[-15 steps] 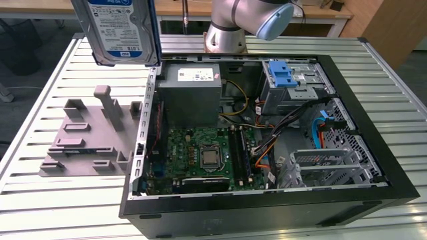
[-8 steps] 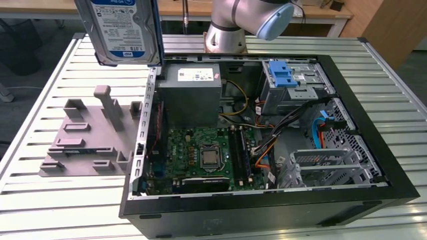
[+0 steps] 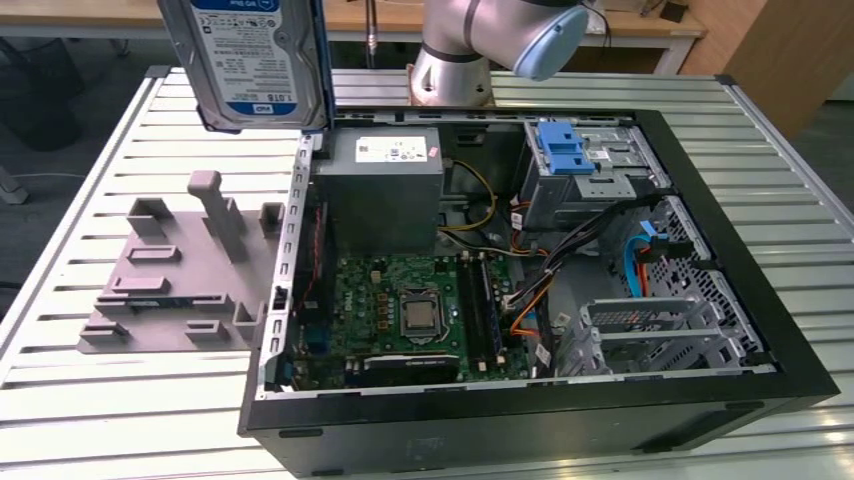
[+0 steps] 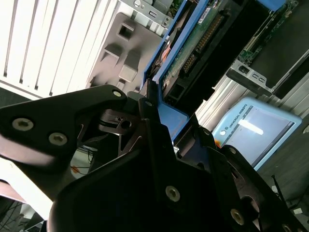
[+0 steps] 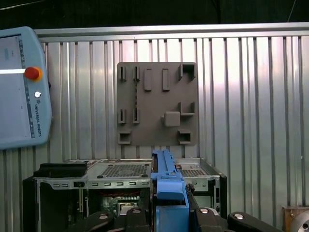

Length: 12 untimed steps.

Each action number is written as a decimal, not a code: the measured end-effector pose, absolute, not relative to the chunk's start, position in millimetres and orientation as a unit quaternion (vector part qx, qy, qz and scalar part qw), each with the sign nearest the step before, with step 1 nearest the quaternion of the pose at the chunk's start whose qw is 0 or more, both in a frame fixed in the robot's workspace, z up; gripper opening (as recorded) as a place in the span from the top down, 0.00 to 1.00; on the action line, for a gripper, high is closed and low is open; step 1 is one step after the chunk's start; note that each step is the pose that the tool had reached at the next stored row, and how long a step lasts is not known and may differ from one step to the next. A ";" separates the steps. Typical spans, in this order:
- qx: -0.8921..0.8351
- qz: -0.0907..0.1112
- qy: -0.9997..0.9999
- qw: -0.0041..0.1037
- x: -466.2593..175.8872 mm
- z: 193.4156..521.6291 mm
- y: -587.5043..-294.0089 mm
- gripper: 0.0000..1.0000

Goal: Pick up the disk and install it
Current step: 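Pick up the disk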

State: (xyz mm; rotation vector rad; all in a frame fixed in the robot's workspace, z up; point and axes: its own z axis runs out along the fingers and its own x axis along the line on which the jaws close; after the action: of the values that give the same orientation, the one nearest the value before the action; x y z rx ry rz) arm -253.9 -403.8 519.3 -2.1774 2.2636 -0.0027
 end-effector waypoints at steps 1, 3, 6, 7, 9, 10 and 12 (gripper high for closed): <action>-0.693 -0.001 0.721 0.000 -253.2 519.4 -403.8 0.64; -0.693 -0.001 0.721 0.000 -252.0 519.3 -403.9 0.64; -0.693 -0.001 0.721 0.000 -250.1 519.3 -404.0 0.64; -0.693 -0.001 0.721 0.000 -249.5 519.3 -404.1 0.64; -0.693 -0.001 0.721 0.000 -248.3 519.3 -404.1 0.64; -0.693 -0.001 0.721 0.000 -247.8 519.3 -404.2 0.64; -0.693 -0.001 0.721 0.000 -246.7 519.3 -404.3 0.64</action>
State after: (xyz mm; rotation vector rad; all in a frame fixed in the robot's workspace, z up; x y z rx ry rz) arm -246.7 -404.3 519.3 -2.1774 2.2635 -0.0027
